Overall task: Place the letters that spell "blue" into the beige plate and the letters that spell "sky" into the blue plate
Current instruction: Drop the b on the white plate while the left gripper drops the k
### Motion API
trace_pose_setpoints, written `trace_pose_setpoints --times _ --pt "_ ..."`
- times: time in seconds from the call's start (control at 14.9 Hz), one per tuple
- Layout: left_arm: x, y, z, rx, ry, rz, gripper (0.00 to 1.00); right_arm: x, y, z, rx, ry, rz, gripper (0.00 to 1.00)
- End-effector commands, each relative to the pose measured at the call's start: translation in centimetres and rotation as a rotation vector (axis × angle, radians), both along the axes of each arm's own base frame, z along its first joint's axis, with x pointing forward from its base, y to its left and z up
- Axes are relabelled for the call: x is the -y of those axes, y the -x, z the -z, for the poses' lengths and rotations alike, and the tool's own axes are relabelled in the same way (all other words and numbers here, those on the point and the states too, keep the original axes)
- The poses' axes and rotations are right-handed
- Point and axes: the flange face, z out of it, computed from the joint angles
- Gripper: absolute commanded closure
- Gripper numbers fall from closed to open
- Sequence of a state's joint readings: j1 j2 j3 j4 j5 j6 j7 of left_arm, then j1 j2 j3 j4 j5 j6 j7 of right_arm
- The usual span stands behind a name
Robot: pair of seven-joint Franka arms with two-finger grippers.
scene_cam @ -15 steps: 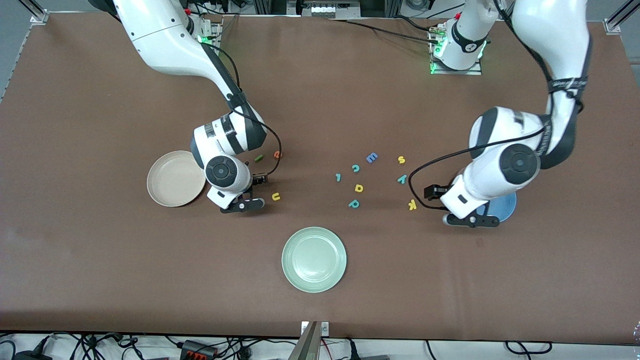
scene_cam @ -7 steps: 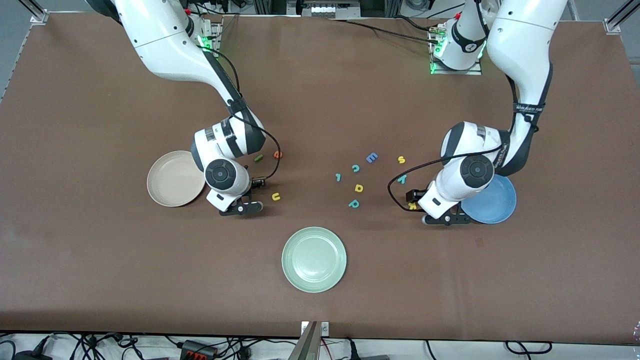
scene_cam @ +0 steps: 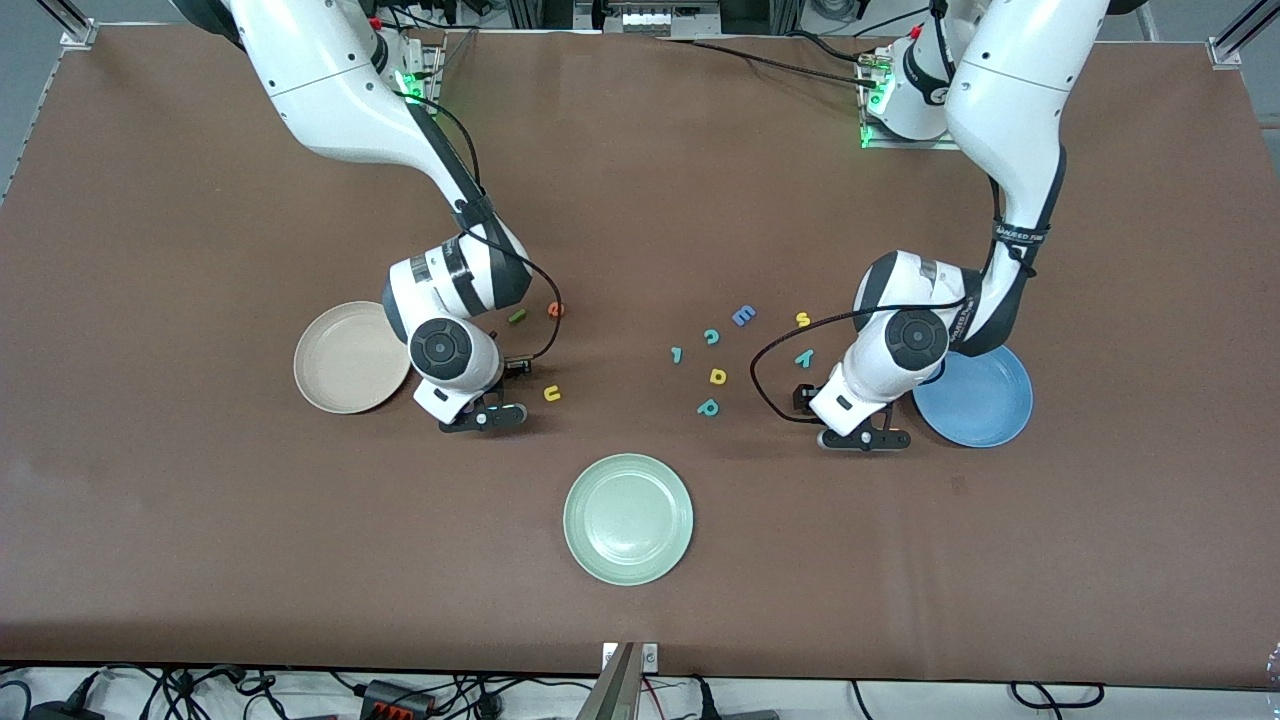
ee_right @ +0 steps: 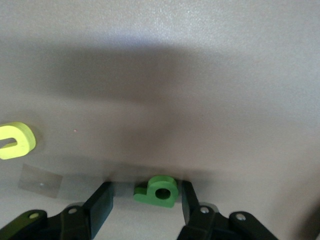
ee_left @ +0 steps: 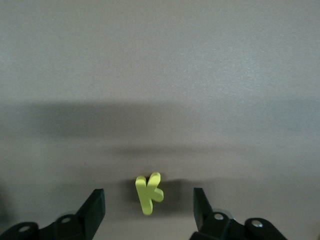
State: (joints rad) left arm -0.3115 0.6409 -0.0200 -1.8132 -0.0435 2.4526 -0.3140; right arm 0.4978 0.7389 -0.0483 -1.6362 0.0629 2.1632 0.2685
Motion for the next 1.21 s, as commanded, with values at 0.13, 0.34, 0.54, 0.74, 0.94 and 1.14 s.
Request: trace_pose_setpoints --times 0.13,0.34,0.54,0.74,0.94,1.14 --pt "-0.2 0.2 0.9 0.007 0.005 -0.025 0.29 0.7 0.1 1.1 -0.021 0.01 0.035 0.54" --pt "-0.2 0.2 1.2 0.003 0.004 -0.033 0.4 0.8 0.1 1.0 -0.021 0.01 0.036 0.81" --pt "-0.6 0.1 1.3 0.003 0.004 -0.03 0.62 0.8 -0.2 0.3 -0.009 0.004 0.038 0.85" --pt "-0.6 0.1 1.4 0.002 0.003 -0.028 0.81 0.9 -1.1 -2.0 0.025 -0.012 0.031 0.85" --pt "-0.6 -0.2 0.4 0.01 0.007 -0.028 0.87 4.4 -2.9 -6.5 0.044 -0.024 0.086 0.85" --pt "-1.2 -0.5 -3.9 0.008 0.001 -0.029 0.87 7.9 -3.6 -8.9 0.015 -0.021 0.11 0.85"
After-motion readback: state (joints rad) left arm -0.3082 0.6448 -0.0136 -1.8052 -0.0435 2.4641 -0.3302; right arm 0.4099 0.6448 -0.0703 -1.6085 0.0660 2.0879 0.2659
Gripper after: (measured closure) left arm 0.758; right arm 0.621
